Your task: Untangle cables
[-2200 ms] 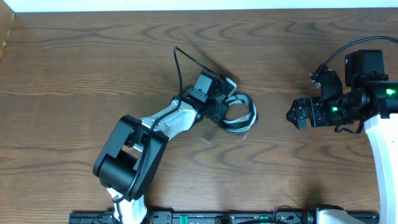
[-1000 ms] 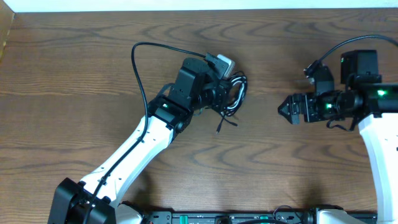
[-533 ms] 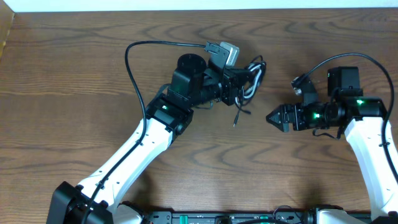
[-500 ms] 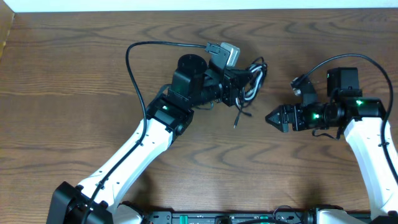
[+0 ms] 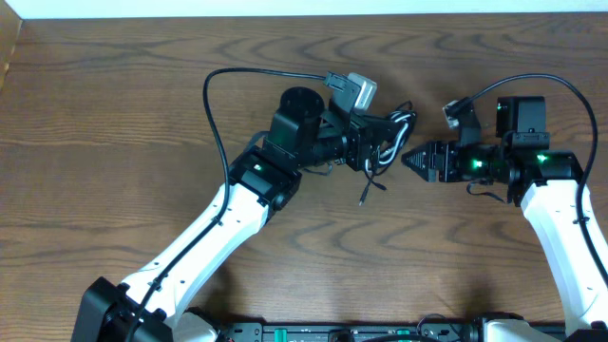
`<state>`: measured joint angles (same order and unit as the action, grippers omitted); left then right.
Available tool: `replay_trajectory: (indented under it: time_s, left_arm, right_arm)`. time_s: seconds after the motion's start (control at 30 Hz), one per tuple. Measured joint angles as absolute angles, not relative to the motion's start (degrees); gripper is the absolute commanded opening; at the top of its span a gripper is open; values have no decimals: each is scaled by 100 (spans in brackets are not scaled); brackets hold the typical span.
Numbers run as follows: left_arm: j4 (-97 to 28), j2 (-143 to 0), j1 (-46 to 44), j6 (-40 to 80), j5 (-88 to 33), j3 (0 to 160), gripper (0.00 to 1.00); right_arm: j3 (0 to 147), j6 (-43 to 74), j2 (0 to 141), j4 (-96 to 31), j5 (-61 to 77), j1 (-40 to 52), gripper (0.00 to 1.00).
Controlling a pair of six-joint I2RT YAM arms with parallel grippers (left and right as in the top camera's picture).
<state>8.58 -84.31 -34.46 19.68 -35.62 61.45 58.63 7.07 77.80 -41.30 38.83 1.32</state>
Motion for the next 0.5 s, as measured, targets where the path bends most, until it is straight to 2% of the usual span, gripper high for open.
replay_trajectory:
  time_s: [0.3, 0.43, 0.5]
  left_arm:
    - [856, -8431, -3483, 1970, -3588, 6145, 8]
    - [858, -8431, -3483, 1970, -3588, 6145, 8]
    - [856, -8431, -3483, 1970, -3588, 6145, 8]
  right_arm:
    - [5863, 2021, 7780, -3804, 3065, 491, 62]
    - [5863, 2340, 7780, -3647, 2860, 834, 58]
    - [5863, 2512, 7780, -3594, 2812, 1015, 53]
